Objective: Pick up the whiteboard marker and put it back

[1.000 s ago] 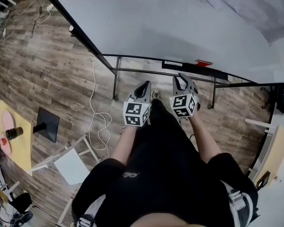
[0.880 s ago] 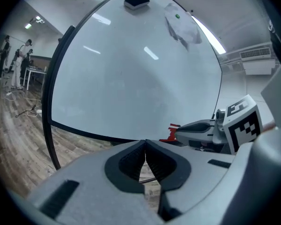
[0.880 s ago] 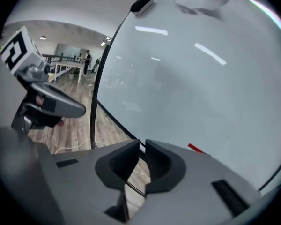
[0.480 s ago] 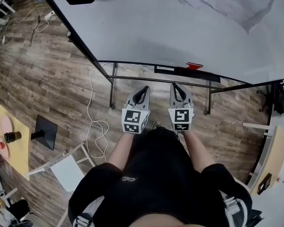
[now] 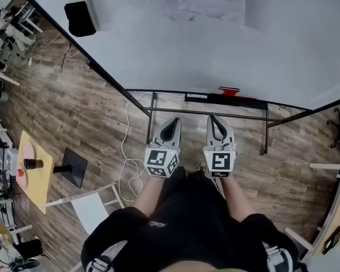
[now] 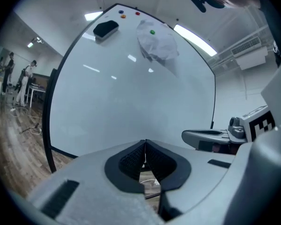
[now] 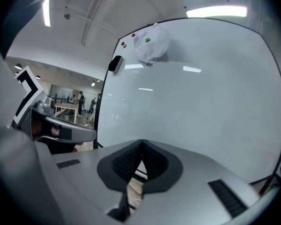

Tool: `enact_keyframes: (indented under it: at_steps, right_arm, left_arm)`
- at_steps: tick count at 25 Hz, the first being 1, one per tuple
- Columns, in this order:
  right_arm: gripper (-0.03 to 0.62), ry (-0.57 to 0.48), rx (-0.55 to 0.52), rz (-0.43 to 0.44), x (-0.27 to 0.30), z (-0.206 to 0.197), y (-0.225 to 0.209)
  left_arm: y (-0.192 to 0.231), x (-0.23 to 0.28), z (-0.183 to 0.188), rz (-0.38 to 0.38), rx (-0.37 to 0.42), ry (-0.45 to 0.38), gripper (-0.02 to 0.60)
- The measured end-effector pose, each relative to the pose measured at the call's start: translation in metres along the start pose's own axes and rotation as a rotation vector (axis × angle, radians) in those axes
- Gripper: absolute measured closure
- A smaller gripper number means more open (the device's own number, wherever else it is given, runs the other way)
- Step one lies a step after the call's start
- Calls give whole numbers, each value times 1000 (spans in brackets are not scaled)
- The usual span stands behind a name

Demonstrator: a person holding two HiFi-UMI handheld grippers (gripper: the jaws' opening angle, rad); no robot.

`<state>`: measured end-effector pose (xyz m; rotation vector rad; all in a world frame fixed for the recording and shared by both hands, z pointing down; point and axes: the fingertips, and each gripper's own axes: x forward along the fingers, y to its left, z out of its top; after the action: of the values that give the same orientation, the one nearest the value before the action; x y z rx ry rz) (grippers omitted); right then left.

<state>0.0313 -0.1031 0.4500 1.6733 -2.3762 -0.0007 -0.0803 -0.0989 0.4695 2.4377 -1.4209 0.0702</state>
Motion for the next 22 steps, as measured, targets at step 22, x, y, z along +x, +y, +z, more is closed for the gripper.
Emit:
enact_keyframes:
  at_steps: [22]
  right_arm:
    - [591, -116, 34, -110, -62, 68, 19]
  left_arm:
    - [-36, -48, 74, -101, 137, -147, 574]
